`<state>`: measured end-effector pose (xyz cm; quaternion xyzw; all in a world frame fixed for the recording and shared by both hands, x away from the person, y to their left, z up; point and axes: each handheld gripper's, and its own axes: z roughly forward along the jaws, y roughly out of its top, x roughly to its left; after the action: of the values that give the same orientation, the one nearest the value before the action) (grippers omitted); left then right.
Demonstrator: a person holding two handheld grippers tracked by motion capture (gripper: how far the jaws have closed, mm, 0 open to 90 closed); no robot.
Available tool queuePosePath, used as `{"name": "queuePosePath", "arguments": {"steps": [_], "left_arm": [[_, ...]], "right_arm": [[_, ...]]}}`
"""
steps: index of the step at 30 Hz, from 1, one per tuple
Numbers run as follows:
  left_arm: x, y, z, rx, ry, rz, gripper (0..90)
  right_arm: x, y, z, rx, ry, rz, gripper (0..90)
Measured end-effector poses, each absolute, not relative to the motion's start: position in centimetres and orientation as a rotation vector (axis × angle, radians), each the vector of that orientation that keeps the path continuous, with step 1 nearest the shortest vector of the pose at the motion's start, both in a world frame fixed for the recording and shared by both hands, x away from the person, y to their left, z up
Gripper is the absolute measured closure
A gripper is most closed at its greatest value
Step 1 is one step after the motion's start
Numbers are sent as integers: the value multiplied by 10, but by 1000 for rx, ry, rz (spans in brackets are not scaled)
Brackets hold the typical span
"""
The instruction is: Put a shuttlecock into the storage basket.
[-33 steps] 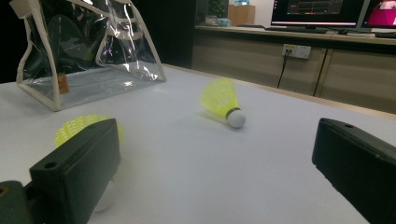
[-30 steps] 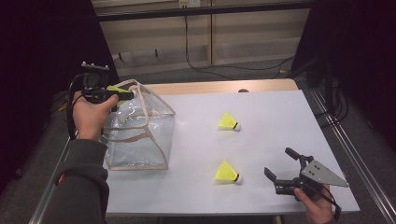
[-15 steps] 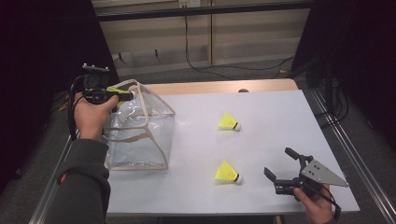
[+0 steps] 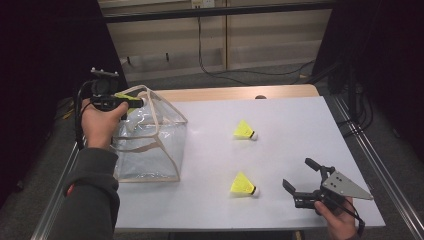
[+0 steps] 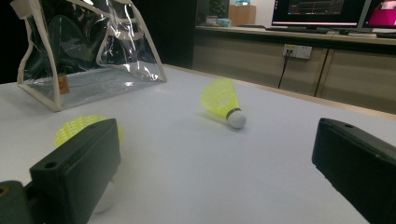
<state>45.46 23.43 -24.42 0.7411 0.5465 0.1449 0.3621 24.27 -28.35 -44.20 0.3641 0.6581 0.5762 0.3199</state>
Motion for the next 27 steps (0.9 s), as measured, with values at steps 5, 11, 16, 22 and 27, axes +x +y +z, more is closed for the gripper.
{"name": "queuePosePath", "arguments": {"steps": [5,11,16,22,27], "left_arm": [[457,234,-245,1900,1412,374,788],[459,235,-246,1898,1423,376,788],[460,236,-246,1897,1427,383,787],[462,234,-249,1908,1435,396,787],[464,234,-250,1905,1449,396,787]], "right_arm": [[243,-284,-442,955,1730,1517,10],[243,-284,-442,951,1730,1515,10],[243,-284,-442,951,1730,1518,10],[243,-284,-442,946,1730,1515,10],[243,-284,-441,946,1728,1517,10]]}}
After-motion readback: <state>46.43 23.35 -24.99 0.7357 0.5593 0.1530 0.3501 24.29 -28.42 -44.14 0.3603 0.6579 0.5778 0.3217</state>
